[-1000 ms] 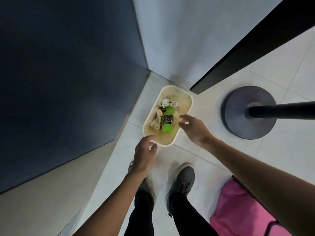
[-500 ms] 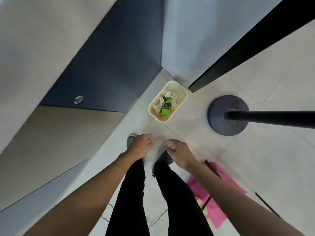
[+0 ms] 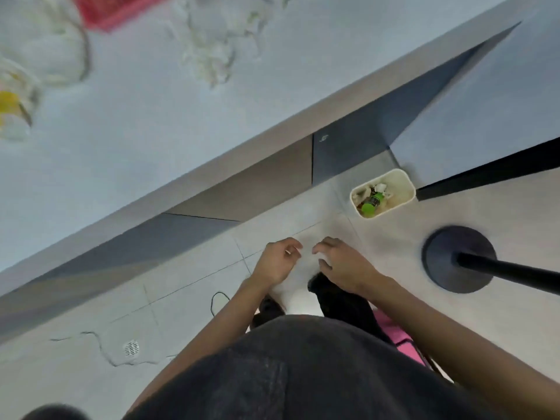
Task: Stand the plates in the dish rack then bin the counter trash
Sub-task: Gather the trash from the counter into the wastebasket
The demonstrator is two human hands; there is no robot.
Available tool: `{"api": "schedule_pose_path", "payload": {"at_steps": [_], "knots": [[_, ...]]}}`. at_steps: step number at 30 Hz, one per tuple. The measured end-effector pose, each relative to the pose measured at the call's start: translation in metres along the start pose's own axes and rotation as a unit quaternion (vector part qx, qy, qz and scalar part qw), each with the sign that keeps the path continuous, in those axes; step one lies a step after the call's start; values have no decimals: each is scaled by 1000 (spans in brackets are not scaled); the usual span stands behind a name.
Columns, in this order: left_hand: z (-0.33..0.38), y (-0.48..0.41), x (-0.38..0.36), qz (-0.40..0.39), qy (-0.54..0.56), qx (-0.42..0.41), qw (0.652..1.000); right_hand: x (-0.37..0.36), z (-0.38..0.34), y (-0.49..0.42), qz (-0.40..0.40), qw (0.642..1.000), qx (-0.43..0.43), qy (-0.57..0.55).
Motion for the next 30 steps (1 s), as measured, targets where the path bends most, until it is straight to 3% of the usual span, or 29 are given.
{"api": "schedule_pose_path", "payload": {"at_steps": [7,16,24,30], "knots": [[-86,82,83,109,39,-31,993,-41,-130,-18,-19,989,98,113],[-182,179,175,237,83,-45,967,-98,-280,-33,4,977,181,112],[-210,209,214,284,158,-48,945,-108,-328,-51,18,976,192,105],[-202,208,239,311,220,-56,923,-82,-349,-63,12,976,215,18]]}}
Point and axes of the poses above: each hand's wrist, its own y-axis away from the middle knuckle, its own x-axis out of the back of the hand, z = x × y, the point moved 1 cm from there along -y, towards the middle knuckle
